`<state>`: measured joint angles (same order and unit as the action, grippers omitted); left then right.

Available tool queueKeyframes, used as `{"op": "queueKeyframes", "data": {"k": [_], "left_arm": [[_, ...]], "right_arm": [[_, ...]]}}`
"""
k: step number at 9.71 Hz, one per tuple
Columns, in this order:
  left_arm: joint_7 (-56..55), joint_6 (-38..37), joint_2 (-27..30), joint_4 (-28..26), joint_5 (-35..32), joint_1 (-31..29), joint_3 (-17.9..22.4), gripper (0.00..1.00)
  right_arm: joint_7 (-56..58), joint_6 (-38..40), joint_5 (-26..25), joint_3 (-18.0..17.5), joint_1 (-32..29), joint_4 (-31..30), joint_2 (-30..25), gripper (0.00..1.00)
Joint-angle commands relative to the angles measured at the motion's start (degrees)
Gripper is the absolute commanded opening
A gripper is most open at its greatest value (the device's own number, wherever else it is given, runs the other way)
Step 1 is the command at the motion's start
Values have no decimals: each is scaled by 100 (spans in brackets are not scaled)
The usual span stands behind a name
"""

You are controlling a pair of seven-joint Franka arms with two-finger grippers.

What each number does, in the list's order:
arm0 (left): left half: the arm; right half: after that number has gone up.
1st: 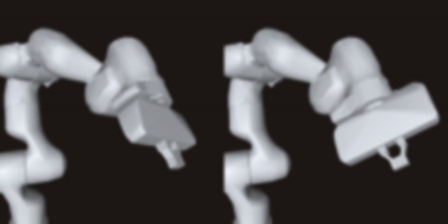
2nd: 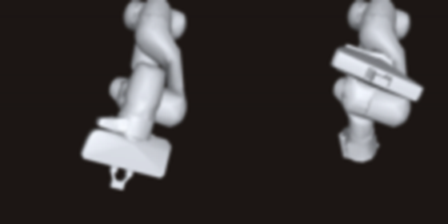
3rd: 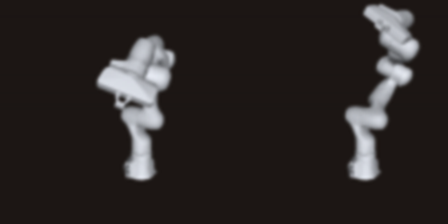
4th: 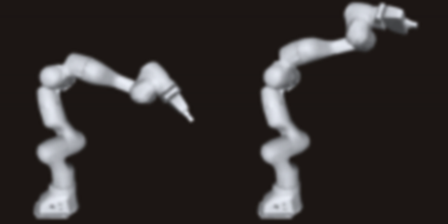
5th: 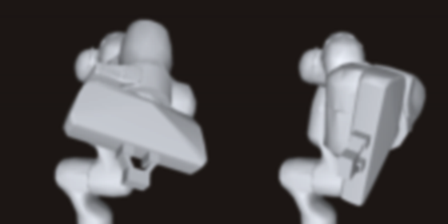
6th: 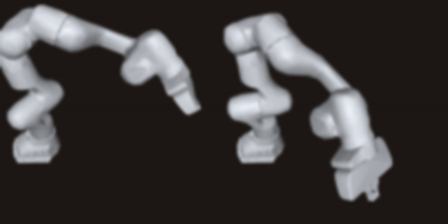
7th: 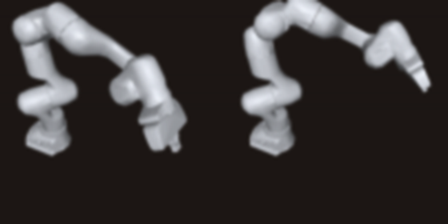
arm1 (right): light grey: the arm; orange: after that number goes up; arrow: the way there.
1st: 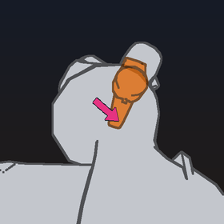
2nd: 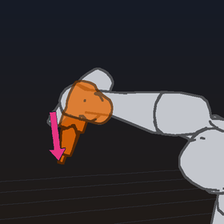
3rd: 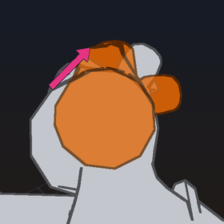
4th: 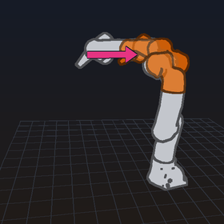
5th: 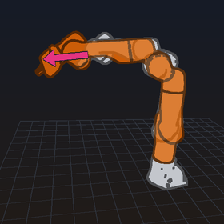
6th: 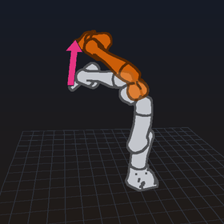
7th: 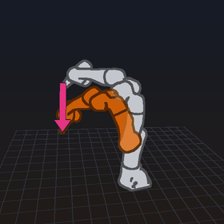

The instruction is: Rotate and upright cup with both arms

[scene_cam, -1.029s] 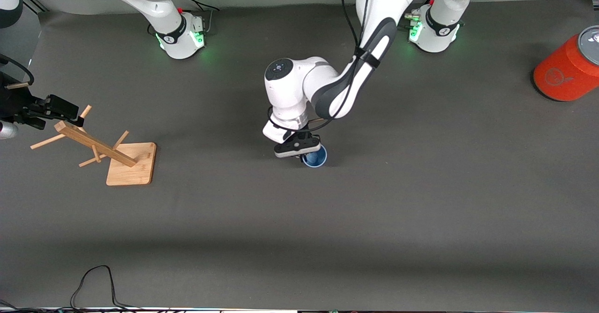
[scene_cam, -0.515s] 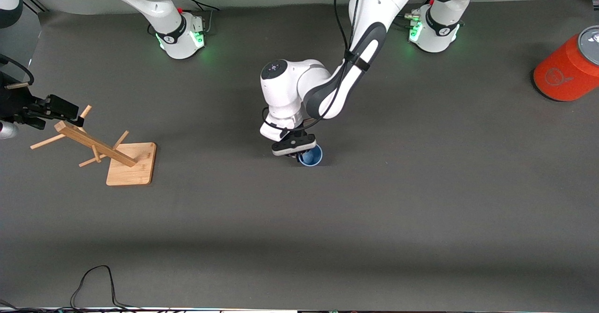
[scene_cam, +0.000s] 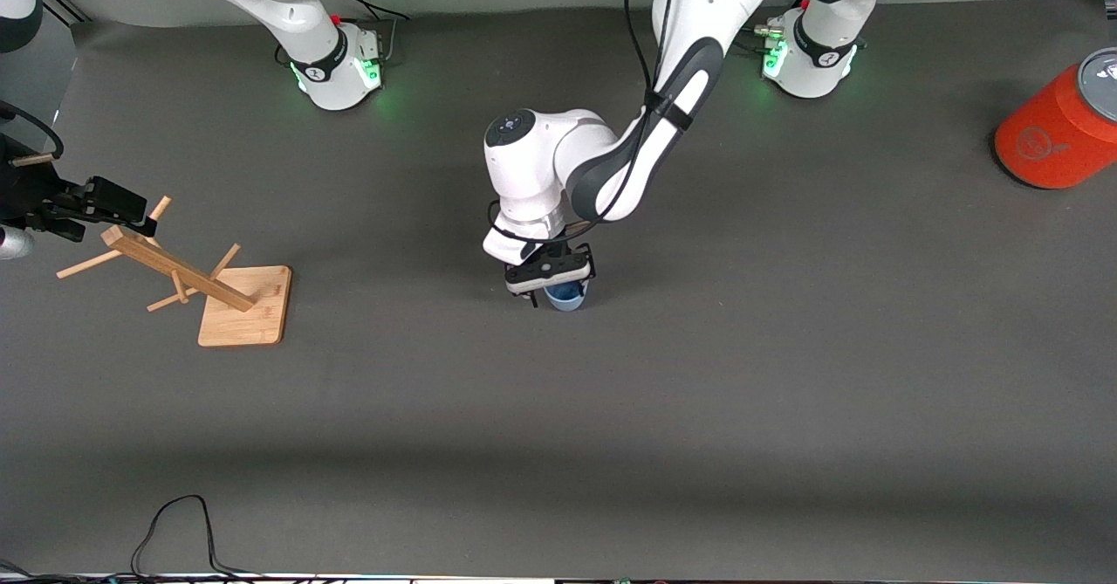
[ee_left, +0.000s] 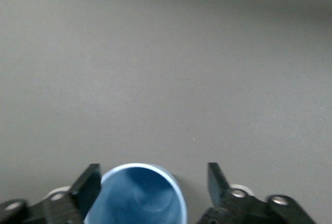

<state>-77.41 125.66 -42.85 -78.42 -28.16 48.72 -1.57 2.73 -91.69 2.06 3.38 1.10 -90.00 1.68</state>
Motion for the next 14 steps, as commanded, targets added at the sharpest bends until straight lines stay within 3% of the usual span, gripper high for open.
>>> {"op": "queueKeyframes", "data": {"k": [1,5,7,10,11,14], "left_arm": [[732,-620,609,28,562,-73,43,100],[1917,-1806,1699,2,969,-1036,8,100],[3360,-2403,2191,37,2055,-1862,61,100],[4266,-3107,2851,-59,2060,-2585,87,100],[4452,-3152,3044,-207,2051,-2865,70,100],[5715,-3004,3992,-1330,2069,-3359,78,100]], "right_arm": [[78,37,-118,57,57,-9,-44,100],[87,37,-127,57,57,-9,-53,100],[87,37,-127,49,57,-9,-53,100],[79,37,-127,49,57,-9,-44,100],[79,46,-118,49,57,-9,-44,100],[87,98,-118,49,57,-9,-44,100]]}}
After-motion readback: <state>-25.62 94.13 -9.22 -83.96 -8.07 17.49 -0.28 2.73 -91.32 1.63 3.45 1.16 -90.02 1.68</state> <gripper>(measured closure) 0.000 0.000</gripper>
